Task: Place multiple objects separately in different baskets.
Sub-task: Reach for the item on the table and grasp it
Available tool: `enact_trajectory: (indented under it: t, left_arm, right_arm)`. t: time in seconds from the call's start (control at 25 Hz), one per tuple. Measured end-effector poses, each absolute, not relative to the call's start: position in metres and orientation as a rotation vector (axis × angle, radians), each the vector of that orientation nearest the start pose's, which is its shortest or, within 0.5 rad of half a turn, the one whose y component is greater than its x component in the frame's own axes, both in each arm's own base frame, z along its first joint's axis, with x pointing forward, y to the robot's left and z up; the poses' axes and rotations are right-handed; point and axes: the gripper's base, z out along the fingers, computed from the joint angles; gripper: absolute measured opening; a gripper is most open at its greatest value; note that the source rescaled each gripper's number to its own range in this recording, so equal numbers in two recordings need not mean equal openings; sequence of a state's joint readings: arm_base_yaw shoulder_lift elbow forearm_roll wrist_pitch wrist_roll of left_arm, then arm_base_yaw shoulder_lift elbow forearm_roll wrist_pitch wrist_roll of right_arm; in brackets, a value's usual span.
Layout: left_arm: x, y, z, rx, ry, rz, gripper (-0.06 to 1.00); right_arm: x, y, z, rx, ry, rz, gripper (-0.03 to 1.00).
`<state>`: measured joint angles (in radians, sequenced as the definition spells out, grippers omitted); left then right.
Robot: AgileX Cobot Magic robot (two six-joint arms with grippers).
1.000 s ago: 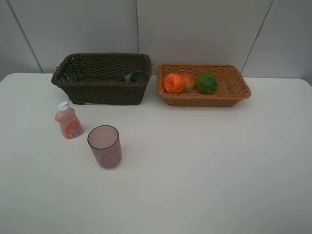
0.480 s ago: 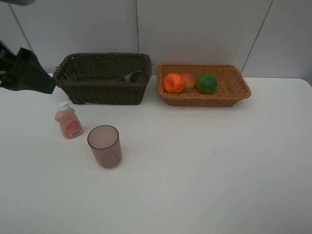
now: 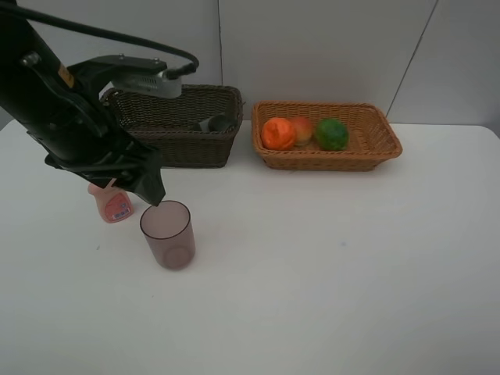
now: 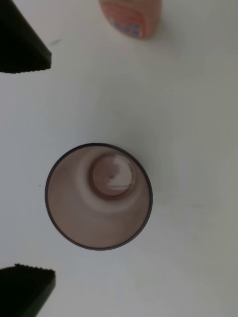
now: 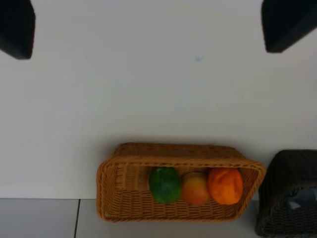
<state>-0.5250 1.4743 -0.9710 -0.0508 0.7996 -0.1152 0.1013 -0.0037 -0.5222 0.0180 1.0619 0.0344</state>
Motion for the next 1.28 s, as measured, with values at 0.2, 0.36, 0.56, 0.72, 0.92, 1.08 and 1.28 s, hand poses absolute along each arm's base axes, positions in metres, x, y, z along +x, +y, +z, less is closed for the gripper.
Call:
enact_trajectory:
  t: [0.2,0.36,0.56,0.72,0.92,1.08,1.28]
  left_arm:
    - [0.244,-0.149,0.228,0.336,2.843,-0.216,1.00]
    - [0.246,-0.144,0.222,0.243,2.856,-0.151,1.00]
    - [0.246,-0.142,0.205,0.186,2.856,-0.132,1.00]
    - [0.248,-0.143,0.200,0.184,2.825,-0.151,1.00]
    - [0.252,-0.146,0.195,0.181,2.811,-0.164,1.00]
    - [0.252,-0.146,0.181,0.172,2.844,-0.146,1.00]
    - [0.253,-0.148,0.164,0.157,2.852,-0.157,1.00]
  right_arm:
    - [-0.008,0.001,0.283,-0.069,2.020,0.107,0.98]
    - [-0.008,0.001,0.283,-0.069,2.020,0.107,0.98]
    - [-0.008,0.001,0.283,-0.069,2.020,0.106,0.98]
    - [-0.008,0.001,0.283,-0.069,2.020,0.106,0.98]
    - [-0.008,0.001,0.283,-0.069,2.020,0.106,0.98]
    - [-0.008,0.001,0.283,-0.069,2.020,0.106,0.98]
    - [-0.008,0.001,0.283,-0.069,2.020,0.106,0.98]
